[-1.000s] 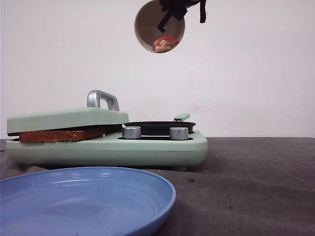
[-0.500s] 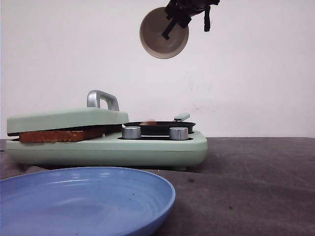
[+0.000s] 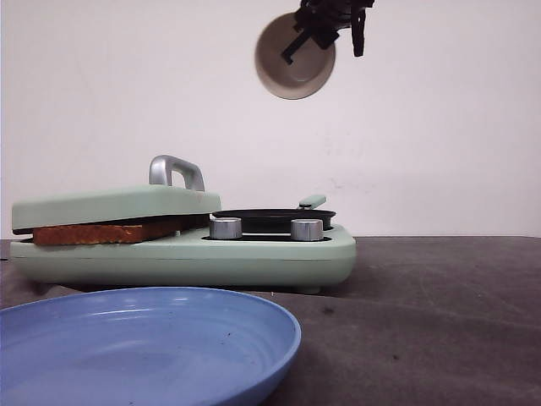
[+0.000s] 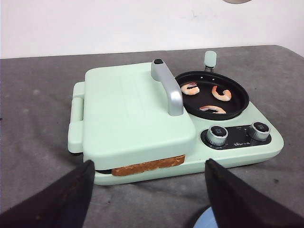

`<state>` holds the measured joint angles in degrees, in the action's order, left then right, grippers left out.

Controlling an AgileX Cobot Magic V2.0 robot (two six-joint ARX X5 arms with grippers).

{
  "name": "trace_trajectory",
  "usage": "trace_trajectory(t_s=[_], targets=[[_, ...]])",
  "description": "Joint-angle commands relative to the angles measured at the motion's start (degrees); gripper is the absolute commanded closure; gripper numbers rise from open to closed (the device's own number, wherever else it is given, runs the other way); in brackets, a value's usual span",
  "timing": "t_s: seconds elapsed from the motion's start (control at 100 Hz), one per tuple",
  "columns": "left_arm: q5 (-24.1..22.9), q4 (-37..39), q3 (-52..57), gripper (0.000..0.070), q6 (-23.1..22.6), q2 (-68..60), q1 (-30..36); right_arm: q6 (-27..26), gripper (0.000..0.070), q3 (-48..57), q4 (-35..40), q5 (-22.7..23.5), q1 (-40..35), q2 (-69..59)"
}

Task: Make breakfast with bread and shrimp
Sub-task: 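Tilt the bowl with the right gripper to pour shrimp into the pan, then carry the empty bowl back with the right gripper and lower it to the table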

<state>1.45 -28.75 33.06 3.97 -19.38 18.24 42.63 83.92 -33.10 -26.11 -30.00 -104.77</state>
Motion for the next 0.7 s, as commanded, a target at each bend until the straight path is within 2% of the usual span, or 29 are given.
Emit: trace_trajectory(t_s=[0.0, 0.21, 0.4, 0.53, 0.69], targets=[[-0.22, 0.5, 0.37, 0.0311, -0.5, 0.02, 0.15, -7.23, 0.07, 1.31, 0.44, -2.97, -0.52, -0.94], [-0.2, -0.31, 0.37, 0.0311, -0.44, 0.02, 0.15, -16.22, 0.07, 1.33, 10.36, -5.81, -0.2, 0.24], [-0.2, -0.39, 0.37, 0.0311, -0.28, 0.02, 0.15, -27.61, 0.07, 1.33, 22.29, -6.01, 1.22, 2.93], [-0.2, -0.42, 0.37, 0.0311, -0.28, 0.02, 0.15, -35.63, 0.07, 1.33, 32.65, -4.22, 3.23, 5.51], [-0.2, -0.42, 0.37, 0.0311, -0.28, 0.02, 0.15, -42.95, 0.07, 1.33, 43.82, 2.27, 7.41, 9.18]])
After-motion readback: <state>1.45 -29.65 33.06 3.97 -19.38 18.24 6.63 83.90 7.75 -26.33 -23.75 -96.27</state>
